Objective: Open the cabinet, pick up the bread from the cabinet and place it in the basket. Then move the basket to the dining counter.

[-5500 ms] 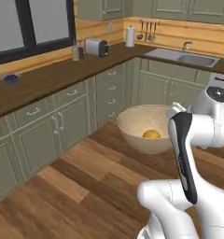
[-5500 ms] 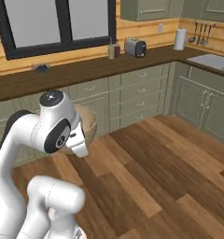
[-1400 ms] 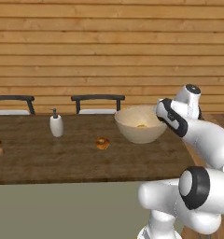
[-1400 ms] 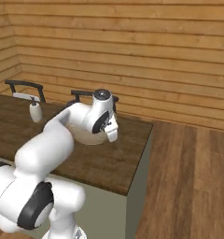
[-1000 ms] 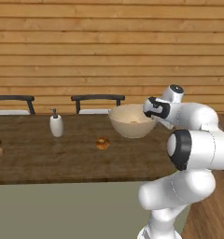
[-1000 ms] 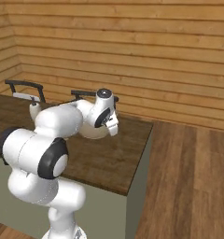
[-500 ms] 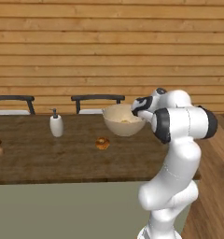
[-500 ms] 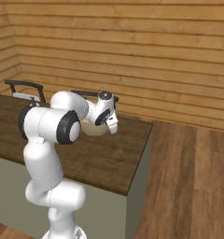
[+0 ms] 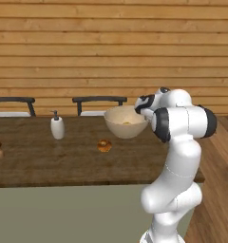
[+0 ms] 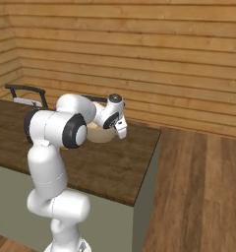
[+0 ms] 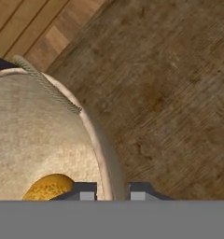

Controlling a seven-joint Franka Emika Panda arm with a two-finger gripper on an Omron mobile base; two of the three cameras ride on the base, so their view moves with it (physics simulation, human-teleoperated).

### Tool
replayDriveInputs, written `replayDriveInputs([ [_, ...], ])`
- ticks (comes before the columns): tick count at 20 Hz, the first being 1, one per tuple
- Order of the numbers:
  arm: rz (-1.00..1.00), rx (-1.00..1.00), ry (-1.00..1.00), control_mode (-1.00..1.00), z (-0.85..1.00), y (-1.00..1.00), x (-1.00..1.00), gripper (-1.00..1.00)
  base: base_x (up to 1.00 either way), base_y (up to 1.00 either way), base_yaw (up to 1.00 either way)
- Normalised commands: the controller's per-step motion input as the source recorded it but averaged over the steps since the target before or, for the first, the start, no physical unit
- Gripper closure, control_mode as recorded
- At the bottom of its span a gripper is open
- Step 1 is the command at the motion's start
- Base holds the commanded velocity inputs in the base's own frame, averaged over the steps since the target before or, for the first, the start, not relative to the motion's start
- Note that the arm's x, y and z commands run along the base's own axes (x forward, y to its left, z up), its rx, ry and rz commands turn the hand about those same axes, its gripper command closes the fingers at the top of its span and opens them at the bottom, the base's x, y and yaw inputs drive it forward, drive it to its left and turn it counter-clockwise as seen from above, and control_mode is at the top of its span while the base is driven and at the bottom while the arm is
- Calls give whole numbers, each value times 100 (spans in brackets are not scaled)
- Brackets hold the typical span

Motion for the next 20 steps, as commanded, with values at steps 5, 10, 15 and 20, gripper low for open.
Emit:
replayDriveInputs([
  [5, 0, 0, 0, -100, 11, 0, 0, -100, 0, 0, 0],
  [10, 0, -1, 0, -100, 71, 0, -37, -100, 0, 0, 0],
  [15, 0, -5, 0, -100, 76, 0, -96, -100, 0, 0, 0],
  [20, 0, -5, 0, -100, 64, 0, -100, -100, 0, 0, 0],
])
